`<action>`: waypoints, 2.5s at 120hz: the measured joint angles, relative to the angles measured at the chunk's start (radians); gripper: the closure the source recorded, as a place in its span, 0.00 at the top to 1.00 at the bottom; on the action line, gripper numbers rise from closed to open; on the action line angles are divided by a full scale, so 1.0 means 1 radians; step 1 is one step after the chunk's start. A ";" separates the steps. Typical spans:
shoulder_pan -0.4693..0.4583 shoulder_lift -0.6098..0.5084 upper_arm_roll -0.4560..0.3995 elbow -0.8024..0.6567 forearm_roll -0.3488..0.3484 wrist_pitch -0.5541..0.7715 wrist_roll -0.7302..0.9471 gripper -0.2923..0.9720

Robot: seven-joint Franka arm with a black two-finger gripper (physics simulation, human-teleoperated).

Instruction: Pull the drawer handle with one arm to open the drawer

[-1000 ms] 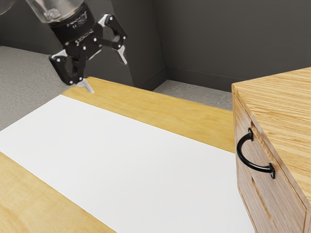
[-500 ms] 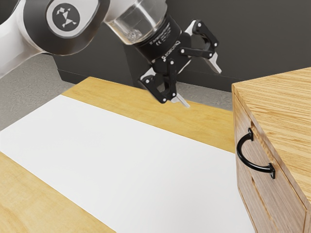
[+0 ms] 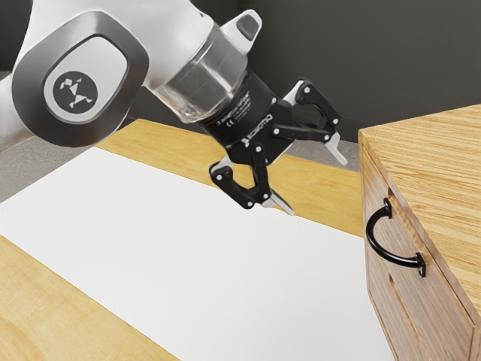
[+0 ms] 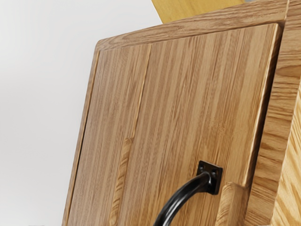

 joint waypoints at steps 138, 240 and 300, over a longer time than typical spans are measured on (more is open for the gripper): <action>-0.094 0.029 0.012 -0.131 -0.035 0.153 0.070 0.46; -0.105 -0.006 0.060 -0.168 -0.041 0.149 0.074 0.15; -0.121 -0.149 0.059 -0.298 -0.037 0.152 0.068 0.20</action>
